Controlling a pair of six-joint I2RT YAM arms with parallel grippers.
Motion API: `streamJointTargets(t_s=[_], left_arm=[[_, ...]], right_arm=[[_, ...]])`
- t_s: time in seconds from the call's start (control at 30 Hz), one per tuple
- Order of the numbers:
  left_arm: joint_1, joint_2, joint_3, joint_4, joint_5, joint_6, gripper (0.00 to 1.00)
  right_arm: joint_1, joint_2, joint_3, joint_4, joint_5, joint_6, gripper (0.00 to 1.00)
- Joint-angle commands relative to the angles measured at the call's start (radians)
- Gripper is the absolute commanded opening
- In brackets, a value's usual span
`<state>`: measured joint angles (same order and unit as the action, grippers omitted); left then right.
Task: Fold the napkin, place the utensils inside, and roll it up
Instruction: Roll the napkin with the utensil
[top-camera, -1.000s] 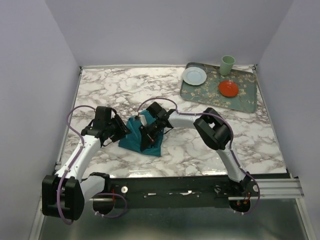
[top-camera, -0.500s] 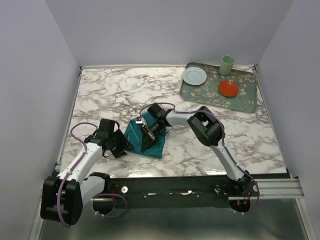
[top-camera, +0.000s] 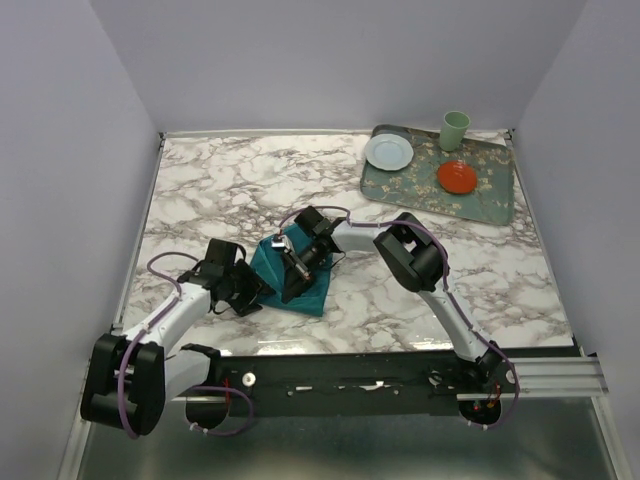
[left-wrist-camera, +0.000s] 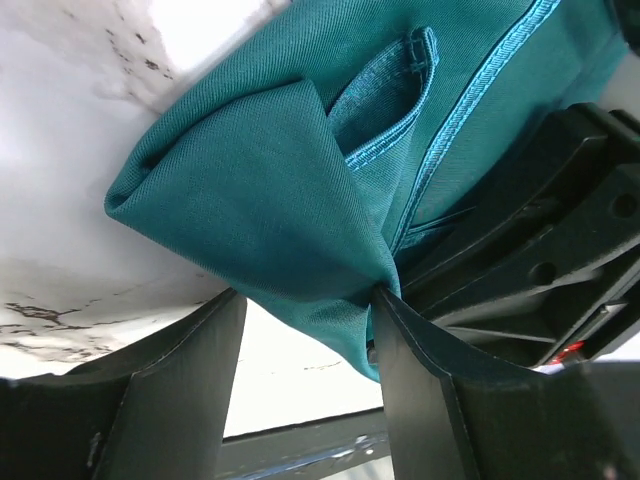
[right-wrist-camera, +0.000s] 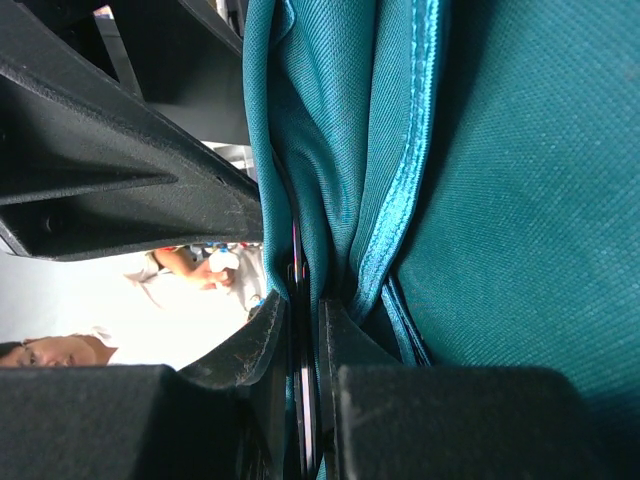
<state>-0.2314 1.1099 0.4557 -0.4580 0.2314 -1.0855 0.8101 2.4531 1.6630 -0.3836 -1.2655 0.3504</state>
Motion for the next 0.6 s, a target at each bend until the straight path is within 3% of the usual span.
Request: streamJointTargets(t_s=[0.0,0.2,0.27,0.47,0.57], left_arm=[[-0.006,-0.001,-0.095,0.042,-0.096,-0.082,0.64],[-0.011,0.007,-0.136,0.091,-0.125,-0.131,0.61],[-0.011,0.010,-0.153,0.113,-0.110,-0.140,0.51],[-0.011,0.041,-0.176,0.156,-0.103,-0.132,0.34],[-0.011,0.036,-0.175,0.163,-0.099,-0.120,0.21]], right_arm=[[0.000,0.063,-0.011,-0.011,0.023,0.027,0.01],[0.000,0.061,-0.016,0.008,-0.004,0.045,0.01],[0.000,0.061,-0.014,0.012,-0.015,0.047,0.00],[-0.002,0.061,-0.014,0.022,-0.020,0.050,0.01],[0.000,0.052,-0.017,0.019,-0.014,0.039,0.01]])
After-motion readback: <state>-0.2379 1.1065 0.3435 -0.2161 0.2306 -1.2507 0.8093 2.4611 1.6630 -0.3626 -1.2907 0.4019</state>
